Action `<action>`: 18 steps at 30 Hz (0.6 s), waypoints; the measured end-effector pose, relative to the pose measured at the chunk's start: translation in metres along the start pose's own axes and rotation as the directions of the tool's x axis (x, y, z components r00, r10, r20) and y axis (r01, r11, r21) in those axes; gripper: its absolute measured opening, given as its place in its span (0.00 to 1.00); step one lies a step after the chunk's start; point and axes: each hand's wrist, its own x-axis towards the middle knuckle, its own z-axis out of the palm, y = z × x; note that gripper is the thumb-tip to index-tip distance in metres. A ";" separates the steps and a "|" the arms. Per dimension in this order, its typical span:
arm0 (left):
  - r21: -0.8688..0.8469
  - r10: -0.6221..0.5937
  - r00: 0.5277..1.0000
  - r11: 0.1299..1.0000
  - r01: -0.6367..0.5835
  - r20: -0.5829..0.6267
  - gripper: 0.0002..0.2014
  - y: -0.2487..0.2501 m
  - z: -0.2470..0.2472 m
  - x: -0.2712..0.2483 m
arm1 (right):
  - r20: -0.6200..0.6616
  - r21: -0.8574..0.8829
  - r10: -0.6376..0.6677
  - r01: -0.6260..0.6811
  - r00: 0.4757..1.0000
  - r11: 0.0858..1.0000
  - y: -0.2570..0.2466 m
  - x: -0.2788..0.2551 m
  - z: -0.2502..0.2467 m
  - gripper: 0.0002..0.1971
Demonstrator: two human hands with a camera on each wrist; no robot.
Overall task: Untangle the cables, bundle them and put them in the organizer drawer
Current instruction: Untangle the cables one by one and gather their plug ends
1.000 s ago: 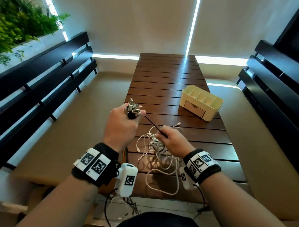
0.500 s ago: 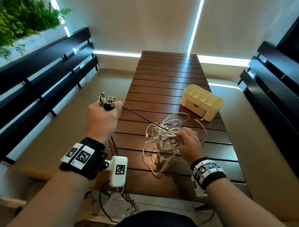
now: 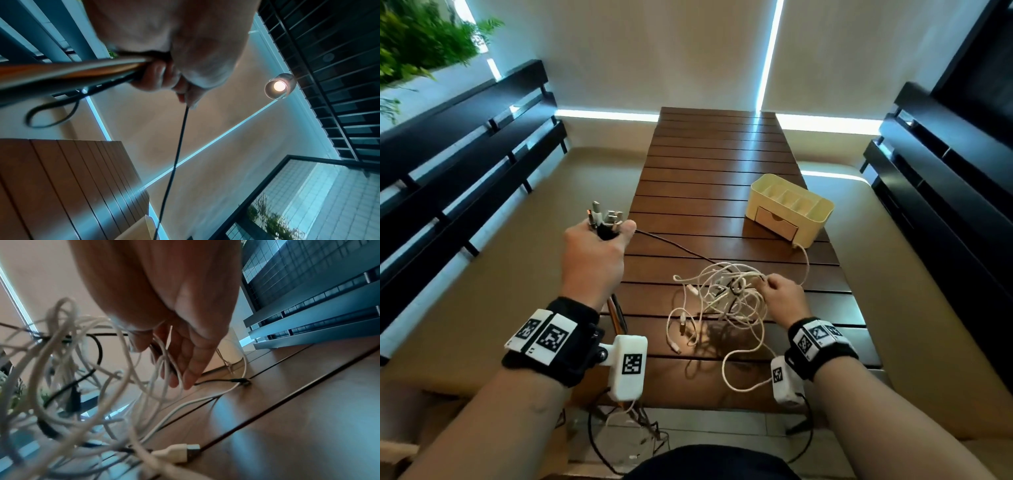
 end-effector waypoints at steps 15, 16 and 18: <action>0.265 0.138 0.892 0.925 -0.272 0.431 0.18 0.009 0.014 -0.027 | -0.040 0.163 -0.611 0.608 0.791 0.777 -0.074 -0.025 -0.025 0.09; 0.255 0.155 0.868 0.918 -0.303 0.473 0.18 0.010 0.018 -0.028 | -0.028 0.146 -0.633 0.629 0.774 0.763 -0.077 -0.025 -0.025 0.10; 0.259 0.166 0.836 0.904 -0.342 0.524 0.15 0.011 0.026 -0.026 | -0.016 0.135 -0.678 0.673 0.735 0.727 -0.082 -0.026 -0.025 0.12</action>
